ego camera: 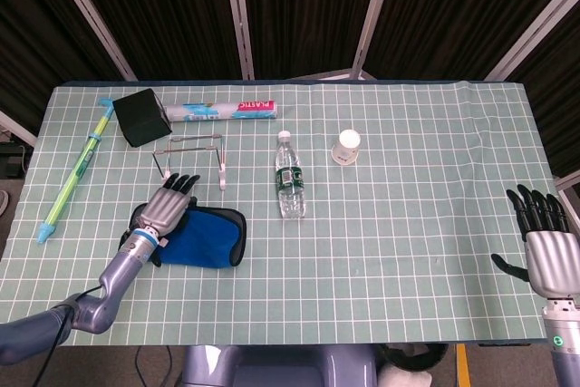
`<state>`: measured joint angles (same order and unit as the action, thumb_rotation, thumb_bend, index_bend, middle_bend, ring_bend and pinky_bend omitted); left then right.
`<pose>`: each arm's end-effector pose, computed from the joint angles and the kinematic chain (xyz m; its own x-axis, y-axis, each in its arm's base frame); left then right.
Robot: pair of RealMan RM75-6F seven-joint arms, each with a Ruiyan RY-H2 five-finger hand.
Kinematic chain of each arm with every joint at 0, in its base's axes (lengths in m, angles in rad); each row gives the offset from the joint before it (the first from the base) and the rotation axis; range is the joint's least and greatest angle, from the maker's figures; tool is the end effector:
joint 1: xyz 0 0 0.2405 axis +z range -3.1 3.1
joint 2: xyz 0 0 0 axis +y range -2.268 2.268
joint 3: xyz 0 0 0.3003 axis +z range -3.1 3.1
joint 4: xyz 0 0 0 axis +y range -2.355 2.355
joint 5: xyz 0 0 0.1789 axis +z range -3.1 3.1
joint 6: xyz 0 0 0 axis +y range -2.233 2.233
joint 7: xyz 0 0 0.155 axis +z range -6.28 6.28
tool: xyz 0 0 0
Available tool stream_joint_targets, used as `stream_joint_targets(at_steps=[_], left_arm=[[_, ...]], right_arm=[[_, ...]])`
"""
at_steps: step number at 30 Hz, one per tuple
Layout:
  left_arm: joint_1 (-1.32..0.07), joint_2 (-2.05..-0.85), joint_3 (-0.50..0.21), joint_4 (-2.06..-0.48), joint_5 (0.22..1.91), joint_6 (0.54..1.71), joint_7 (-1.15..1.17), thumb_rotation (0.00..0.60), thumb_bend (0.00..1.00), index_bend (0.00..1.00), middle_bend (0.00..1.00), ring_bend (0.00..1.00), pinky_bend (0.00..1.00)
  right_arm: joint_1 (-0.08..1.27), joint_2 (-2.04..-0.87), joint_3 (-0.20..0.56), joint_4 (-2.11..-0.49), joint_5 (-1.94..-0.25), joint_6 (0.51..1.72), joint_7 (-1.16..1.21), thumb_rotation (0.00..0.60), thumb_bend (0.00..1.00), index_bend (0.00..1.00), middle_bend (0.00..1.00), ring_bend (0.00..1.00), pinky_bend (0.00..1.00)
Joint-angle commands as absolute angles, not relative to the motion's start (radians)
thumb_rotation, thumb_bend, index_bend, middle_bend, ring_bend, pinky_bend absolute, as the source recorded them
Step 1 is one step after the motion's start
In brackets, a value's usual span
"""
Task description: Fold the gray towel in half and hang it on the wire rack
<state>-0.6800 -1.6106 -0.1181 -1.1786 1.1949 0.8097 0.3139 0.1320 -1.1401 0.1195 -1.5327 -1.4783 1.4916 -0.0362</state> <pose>-0.2569 0.3787 -0.0115 0.6221 0.3272 0.7112 0.7790 -0.3499 -0.5204 -0.3375 -0.2218 0.2197 0.4678 0.0995 0.8782 -0.8816 -0.0186 0.4717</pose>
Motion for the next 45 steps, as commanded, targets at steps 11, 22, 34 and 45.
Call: stream_joint_targets(at_steps=[11,22,34,45], left_arm=[[-0.660,-1.519,-0.090,-1.304,1.244,0.843,0.245,0.600,0.32,0.00,0.00,0.00,0.00],[-0.656,-1.430,-0.048,-1.434,1.348,0.871,0.189,0.600,0.32,0.06,0.00,0.00,0.00],[-0.731,-1.565,-0.090,-1.385,1.290,0.855,0.387,0.600,0.42,0.26,0.00,0.00,0.00],[-0.757,-1.652,-0.099,-1.319,1.244,0.865,0.463,0.600,0.42,0.30,0.00,0.00,0.00]], right_arm=[[0.125,-1.130,0.115,-1.549,-1.494,1.507,-0.031,0.600,0.00,0.00,0.00,0.00,0.00],[0.121,-1.121,0.112,-1.556,-1.501,1.513,-0.020,0.600,0.00,0.00,0.00,0.00,0.00],[0.122,-1.117,0.122,-1.546,-1.479,1.503,-0.003,0.600,0.00,0.00,0.00,0.00,0.00],[0.129,-1.119,0.131,-1.530,-1.451,1.479,0.013,0.600,0.00,0.00,0.00,0.00,0.00]])
